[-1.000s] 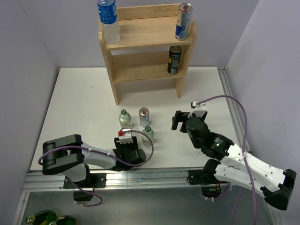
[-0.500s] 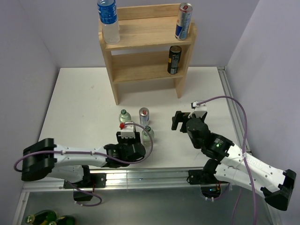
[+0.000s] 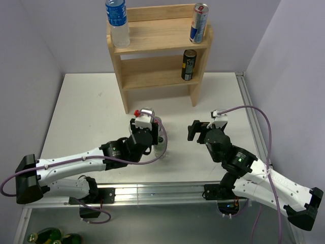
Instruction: Place and organize the beverage onto the shelf
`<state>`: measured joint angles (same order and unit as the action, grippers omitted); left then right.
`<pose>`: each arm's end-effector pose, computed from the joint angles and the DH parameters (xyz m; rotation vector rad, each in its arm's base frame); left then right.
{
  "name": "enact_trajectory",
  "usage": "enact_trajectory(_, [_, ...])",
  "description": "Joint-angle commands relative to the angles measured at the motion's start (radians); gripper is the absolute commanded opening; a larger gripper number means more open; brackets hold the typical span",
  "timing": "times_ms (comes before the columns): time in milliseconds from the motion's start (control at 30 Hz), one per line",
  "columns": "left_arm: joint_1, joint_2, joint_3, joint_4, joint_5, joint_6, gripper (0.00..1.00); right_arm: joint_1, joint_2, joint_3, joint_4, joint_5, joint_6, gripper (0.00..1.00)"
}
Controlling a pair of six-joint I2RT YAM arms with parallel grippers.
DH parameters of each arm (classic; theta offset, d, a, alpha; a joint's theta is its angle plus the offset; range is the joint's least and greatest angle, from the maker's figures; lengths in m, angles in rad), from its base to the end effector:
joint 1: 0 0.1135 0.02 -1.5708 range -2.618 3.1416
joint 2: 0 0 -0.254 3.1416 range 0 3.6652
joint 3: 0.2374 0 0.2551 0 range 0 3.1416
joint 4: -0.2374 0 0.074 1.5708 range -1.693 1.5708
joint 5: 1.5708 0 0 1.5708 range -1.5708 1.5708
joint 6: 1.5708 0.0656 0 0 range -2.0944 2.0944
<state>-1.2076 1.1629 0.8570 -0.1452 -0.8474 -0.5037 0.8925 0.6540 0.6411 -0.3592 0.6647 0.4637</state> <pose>0.1452 -0.2437 0.2780 0.1433 1.8704 -0.3203 0.1471 0.1180 0.2791 0.0321 1.8709 0.2910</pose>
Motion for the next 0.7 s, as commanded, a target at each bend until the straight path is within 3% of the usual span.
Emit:
enact_trajectory(0, [0.055,0.020,0.138,0.169,0.085,0.149,0.00,0.002,-0.022,0.020,0.010,0.018,0.009,0.98])
enact_trajectory(367, [0.210,0.297,0.423,0.300,0.335,0.261,0.00,0.003,-0.111,0.029,-0.052,0.064,0.047,0.98])
enact_trajectory(667, [0.342,0.533,0.703,0.316,0.423,0.321,0.00,0.002,-0.122,0.020,-0.067,0.081,0.062,0.98])
